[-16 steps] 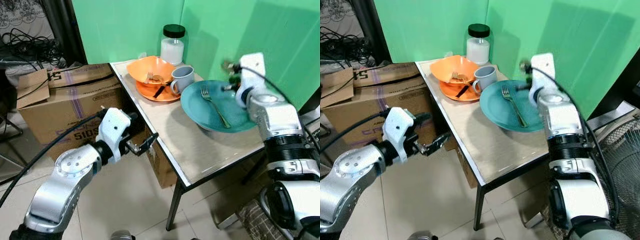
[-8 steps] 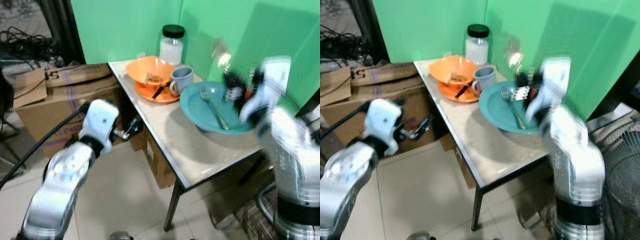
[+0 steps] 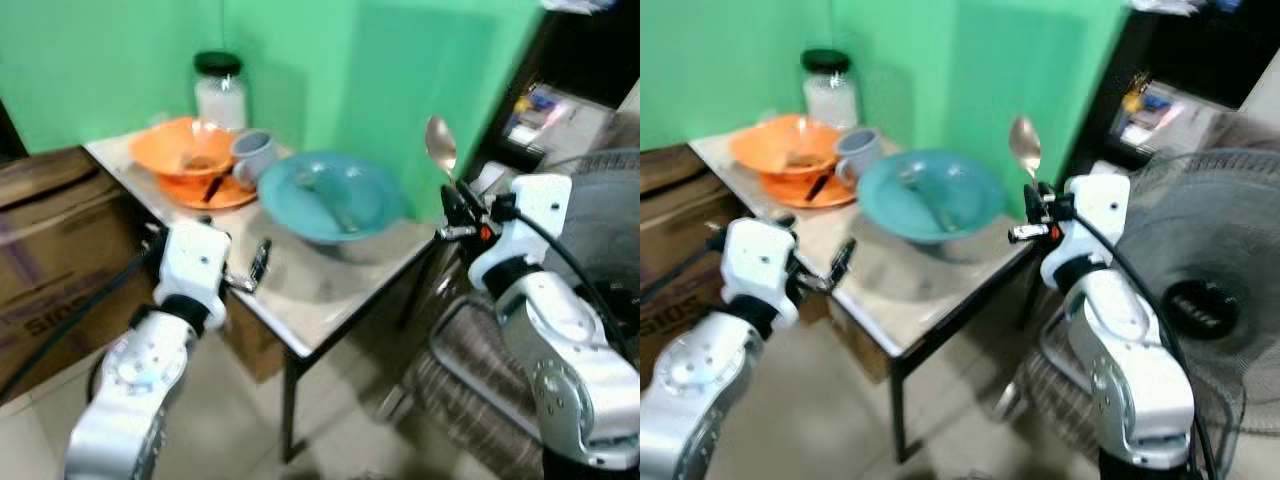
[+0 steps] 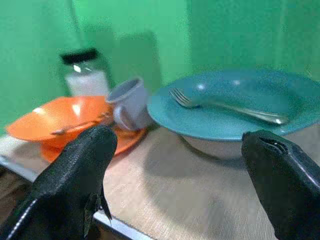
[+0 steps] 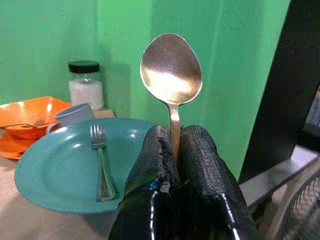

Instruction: Setting the table

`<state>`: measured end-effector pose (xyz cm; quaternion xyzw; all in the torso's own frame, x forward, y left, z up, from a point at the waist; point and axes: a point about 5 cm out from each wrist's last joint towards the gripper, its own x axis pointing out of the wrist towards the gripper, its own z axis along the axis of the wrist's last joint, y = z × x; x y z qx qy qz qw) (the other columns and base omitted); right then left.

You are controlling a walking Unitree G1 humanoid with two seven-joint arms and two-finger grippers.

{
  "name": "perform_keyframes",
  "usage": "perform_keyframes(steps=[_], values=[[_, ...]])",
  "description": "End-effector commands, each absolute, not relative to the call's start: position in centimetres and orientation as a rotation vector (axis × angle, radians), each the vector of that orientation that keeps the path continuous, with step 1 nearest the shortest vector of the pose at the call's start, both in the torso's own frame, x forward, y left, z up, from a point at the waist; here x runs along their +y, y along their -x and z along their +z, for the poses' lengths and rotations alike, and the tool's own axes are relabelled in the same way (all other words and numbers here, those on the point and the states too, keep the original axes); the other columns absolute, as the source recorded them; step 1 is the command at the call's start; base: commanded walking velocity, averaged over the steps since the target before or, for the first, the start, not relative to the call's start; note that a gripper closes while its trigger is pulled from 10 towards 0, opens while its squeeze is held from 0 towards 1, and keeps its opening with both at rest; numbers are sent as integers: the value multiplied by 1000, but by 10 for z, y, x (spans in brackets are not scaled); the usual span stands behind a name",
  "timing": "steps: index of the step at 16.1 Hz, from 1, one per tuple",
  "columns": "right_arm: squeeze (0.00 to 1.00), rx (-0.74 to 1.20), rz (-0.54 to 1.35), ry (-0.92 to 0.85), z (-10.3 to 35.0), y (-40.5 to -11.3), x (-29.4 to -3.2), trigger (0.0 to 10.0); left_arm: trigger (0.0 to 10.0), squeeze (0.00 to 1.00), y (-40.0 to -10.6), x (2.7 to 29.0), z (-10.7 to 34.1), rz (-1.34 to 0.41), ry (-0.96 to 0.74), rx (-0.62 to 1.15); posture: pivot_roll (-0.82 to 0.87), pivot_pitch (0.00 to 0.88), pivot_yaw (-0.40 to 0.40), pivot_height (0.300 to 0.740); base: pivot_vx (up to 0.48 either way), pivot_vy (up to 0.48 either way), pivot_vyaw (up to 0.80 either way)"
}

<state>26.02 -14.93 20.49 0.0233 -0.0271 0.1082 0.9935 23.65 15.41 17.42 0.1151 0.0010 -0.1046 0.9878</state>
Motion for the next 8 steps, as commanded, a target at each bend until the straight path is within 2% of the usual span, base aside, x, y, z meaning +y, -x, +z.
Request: perform_keyframes(steps=[1,4,8], values=[[0,-77,211,-55,210,-260,-149,10000,10000,0,-239,150,171,-226,-213,21,182,0,-69,740,0,0,-800],[0,-67,156,-113,206,-264,-152,10000,10000,0,-239,153,175,-210,-217,19,203,0,-77,740,0,0,-800],[0,-6,105,-138,199,-262,-156,10000,10000,0,-249,157,174,-211,-159,26,149,0,-42,740,0,0,-800]])
